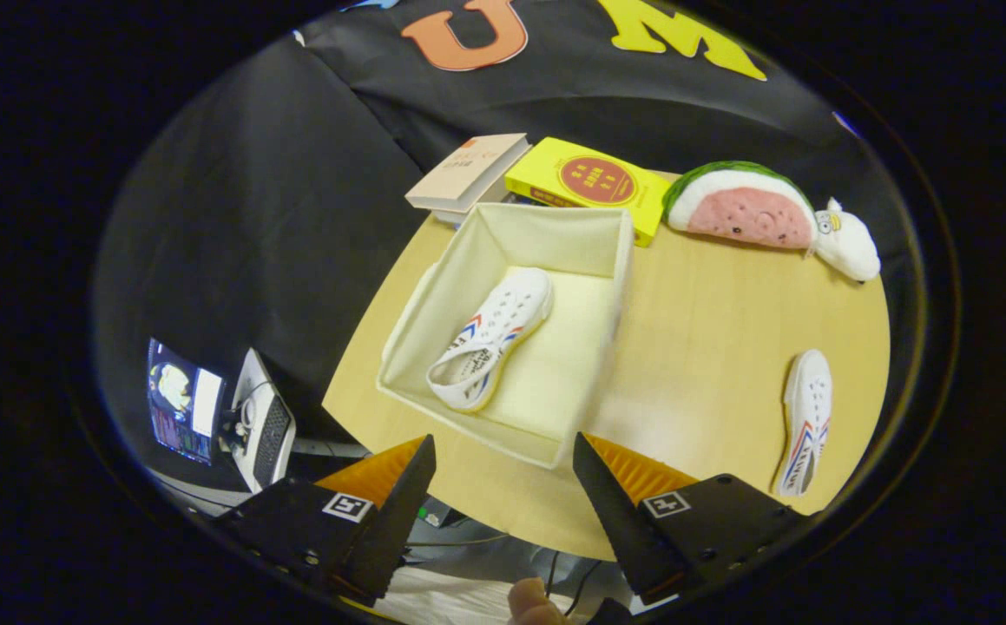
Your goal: Open the storage box then place both shoes into the box .Put the left shoe in first, then the right shoe, with the right side of both shoes facing outward in a uniform manner.
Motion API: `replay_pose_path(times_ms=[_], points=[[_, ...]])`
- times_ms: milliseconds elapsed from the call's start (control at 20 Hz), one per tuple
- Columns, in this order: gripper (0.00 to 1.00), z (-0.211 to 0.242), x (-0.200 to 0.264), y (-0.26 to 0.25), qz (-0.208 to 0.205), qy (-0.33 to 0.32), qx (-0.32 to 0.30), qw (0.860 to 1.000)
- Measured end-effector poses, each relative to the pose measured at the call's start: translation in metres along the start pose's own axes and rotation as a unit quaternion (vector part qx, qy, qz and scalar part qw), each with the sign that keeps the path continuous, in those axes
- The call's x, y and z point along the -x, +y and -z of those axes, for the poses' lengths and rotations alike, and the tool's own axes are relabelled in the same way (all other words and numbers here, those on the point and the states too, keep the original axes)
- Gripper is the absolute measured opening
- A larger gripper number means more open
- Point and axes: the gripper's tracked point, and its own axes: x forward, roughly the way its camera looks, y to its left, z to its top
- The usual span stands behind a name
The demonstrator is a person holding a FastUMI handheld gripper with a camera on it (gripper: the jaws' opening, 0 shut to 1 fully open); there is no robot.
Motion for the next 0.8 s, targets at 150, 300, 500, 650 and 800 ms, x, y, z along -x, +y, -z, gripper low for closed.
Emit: replay_pose_path(times_ms=[150,300,500,650,800], points=[[0.96,0.018,0.017,-0.060,0.038,-0.006,0.004,0.999],[0.96,0.036,0.029,-0.112,0.055,-0.007,-0.014,0.998],[0.96,0.051,0.032,-0.188,0.099,-0.005,-0.030,0.995],[0.96,0.057,0.033,-0.242,0.135,-0.002,-0.023,0.991],[0.96,0.067,0.030,-0.286,0.150,0.013,-0.046,0.987]])
